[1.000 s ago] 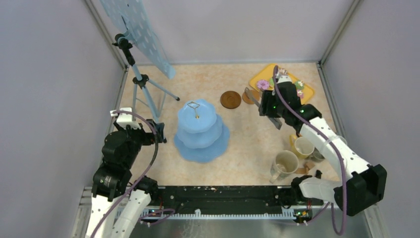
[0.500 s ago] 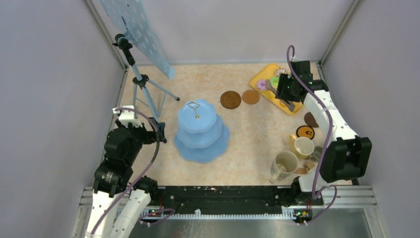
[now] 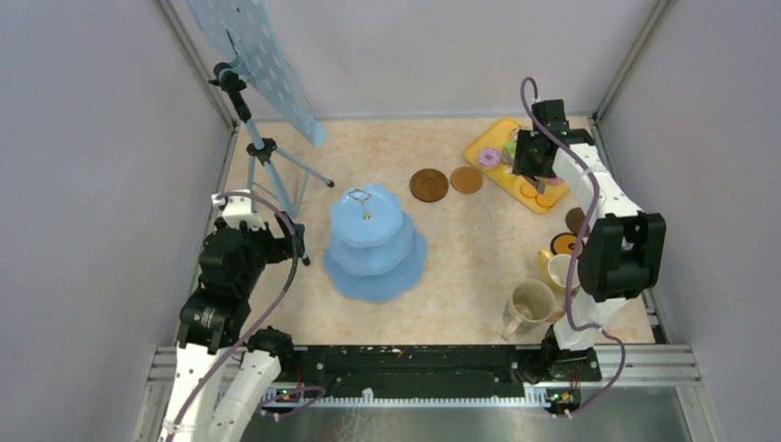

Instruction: Serve the afternoon tea

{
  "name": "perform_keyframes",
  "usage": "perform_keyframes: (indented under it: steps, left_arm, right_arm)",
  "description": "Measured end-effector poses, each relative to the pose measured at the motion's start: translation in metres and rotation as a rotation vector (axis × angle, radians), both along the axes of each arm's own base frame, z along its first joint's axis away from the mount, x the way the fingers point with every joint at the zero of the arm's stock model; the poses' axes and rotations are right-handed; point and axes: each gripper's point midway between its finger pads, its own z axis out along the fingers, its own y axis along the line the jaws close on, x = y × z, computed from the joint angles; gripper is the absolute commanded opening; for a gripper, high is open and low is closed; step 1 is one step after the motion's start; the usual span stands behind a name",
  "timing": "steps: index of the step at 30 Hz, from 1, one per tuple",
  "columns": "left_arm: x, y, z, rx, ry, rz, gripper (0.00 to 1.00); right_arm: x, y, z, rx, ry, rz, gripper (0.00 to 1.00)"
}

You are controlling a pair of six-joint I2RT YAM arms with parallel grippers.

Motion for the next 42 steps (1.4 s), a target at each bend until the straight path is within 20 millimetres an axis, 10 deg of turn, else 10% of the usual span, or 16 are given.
perform_keyframes:
  steps: [42]
  left_arm:
    - [0.008, 0.005, -0.011, 0.01, 0.051, 0.026, 0.99]
  right_arm:
    - [0.056, -0.002, -0.049, 0.029, 0.056, 0.02, 0.51]
